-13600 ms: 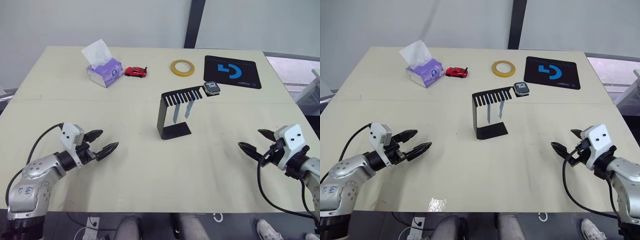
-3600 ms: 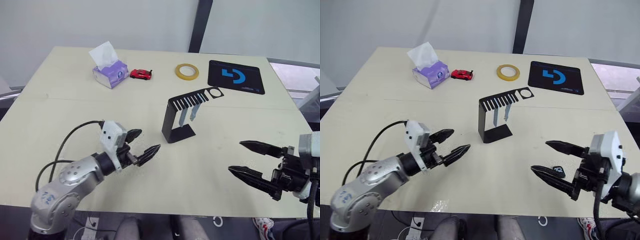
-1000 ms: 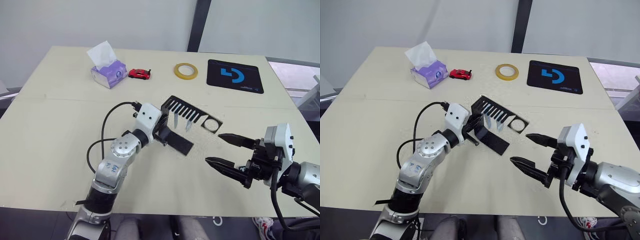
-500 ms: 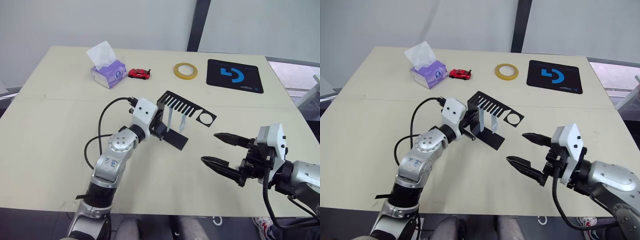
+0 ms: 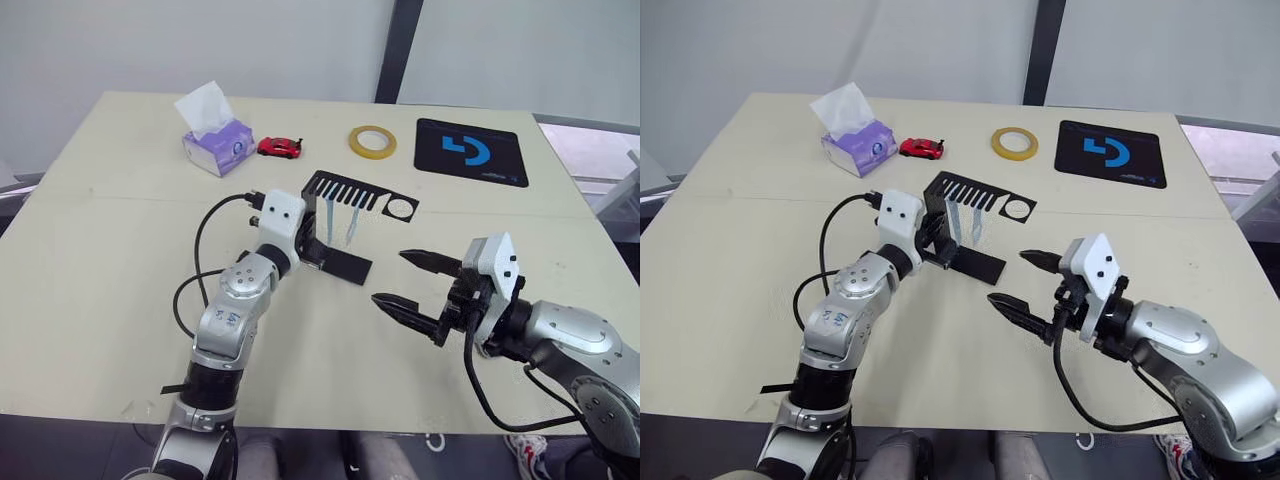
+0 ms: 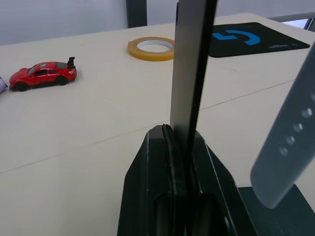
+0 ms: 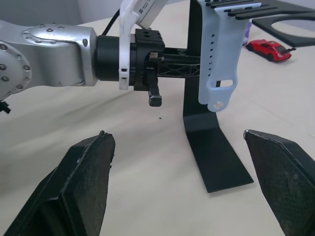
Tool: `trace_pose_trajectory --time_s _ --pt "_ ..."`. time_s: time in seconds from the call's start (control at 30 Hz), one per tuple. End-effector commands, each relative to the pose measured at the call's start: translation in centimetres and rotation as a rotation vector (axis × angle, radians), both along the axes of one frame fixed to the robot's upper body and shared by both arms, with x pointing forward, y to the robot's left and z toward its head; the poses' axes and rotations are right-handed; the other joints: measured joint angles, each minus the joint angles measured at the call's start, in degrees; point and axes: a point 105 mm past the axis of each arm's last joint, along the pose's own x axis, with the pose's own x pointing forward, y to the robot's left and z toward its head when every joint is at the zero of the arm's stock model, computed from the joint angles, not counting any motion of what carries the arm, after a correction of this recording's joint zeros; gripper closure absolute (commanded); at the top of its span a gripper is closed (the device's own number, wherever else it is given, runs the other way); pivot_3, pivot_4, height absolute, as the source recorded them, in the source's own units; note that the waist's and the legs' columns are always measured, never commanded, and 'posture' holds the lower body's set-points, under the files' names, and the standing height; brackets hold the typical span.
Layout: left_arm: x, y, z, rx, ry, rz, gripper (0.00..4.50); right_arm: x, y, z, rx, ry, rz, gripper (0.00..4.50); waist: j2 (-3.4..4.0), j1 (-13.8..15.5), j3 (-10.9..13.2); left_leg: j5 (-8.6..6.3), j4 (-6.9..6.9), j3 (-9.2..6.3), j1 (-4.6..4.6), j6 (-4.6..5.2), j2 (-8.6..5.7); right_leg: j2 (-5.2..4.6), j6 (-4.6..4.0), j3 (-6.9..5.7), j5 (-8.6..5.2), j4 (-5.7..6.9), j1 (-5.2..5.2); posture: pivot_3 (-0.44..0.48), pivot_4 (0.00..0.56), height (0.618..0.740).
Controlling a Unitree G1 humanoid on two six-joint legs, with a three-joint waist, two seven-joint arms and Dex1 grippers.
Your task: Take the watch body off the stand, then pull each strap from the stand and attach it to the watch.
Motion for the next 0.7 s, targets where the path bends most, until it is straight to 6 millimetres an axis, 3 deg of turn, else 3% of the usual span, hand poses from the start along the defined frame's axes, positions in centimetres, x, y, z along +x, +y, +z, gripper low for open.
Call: trace_pose_trajectory --time_s 0.03,0.7 --pt "-0.1 -0.2 1.1 -0.003 -0.042 0.037 4.48 0.3 0.1 0.5 -0.009 -0.037 -0.05 0.0 0.0 0.05 0.0 0.0 0.0 0.0 0.0 0.0 0.0 0.0 0.0 -0.01 0.0 0.0 0.0 0.0 0.15 0.738" --pt "0.4 -1.0 1.5 -0.003 -0.017 0.166 4.48 3.2 4.2 2.0 0.152 0.012 -0.496 0.0 0.02 -0.09 -0.02 0.03 -0.01 0.02 -0.33 0.02 -0.15 -0.36 -0.02 -0.27 0.01 0.07 -0.37 0.0 0.15 0.738"
